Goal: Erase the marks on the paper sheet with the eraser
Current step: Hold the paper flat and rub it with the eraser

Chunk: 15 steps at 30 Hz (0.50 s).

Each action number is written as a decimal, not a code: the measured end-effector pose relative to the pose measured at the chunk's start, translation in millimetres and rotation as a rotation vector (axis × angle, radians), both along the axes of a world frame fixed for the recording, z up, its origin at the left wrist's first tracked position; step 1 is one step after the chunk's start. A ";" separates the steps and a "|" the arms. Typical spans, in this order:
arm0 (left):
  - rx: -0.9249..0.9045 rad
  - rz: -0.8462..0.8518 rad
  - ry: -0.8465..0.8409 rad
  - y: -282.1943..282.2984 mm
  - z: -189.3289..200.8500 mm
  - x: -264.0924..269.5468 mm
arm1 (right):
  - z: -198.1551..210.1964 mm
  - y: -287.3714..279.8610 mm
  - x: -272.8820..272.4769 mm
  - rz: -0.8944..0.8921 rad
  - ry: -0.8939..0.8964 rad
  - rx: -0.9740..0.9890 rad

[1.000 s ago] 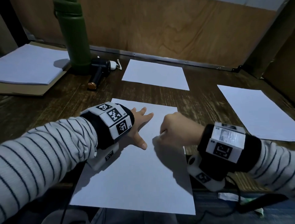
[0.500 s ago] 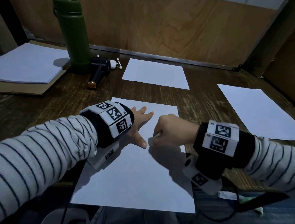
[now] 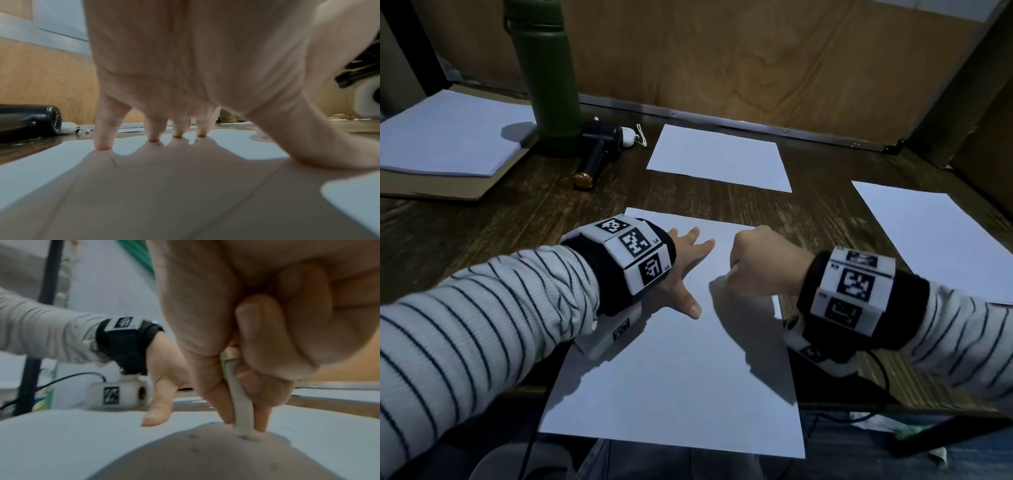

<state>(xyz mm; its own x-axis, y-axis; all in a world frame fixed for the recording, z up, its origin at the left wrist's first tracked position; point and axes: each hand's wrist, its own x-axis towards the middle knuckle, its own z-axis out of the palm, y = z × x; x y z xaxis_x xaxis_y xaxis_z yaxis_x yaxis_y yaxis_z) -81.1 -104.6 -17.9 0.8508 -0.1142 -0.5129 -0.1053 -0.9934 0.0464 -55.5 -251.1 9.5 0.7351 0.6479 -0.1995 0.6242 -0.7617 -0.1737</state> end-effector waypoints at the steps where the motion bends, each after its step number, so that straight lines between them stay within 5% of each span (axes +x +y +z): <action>1: -0.002 -0.001 -0.005 -0.9 0.3 -0.3 | -0.4 2.2 -5.8 0.010 0.006 0.014; 5: -0.001 0.005 -0.021 -0.5 -3.2 1.2 | -9.0 6.6 -24.0 0.125 0.091 0.038; 11: 0.008 0.000 -0.012 1.9 -4.2 1.4 | -4.9 -6.4 1.4 -0.026 -0.005 -0.024; 15: 0.000 -0.008 -0.011 1.6 -5.8 2.4 | -9.1 2.1 -28.4 0.098 0.088 0.000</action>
<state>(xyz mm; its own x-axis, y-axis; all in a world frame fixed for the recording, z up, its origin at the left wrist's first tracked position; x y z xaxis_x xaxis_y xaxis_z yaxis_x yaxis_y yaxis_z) -78.7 -103.0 -23.7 0.8554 -0.1209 -0.5037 -0.1136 -0.9925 0.0453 -83.9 -249.0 0.5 0.6482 0.7155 -0.2605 0.6777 -0.6981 -0.2312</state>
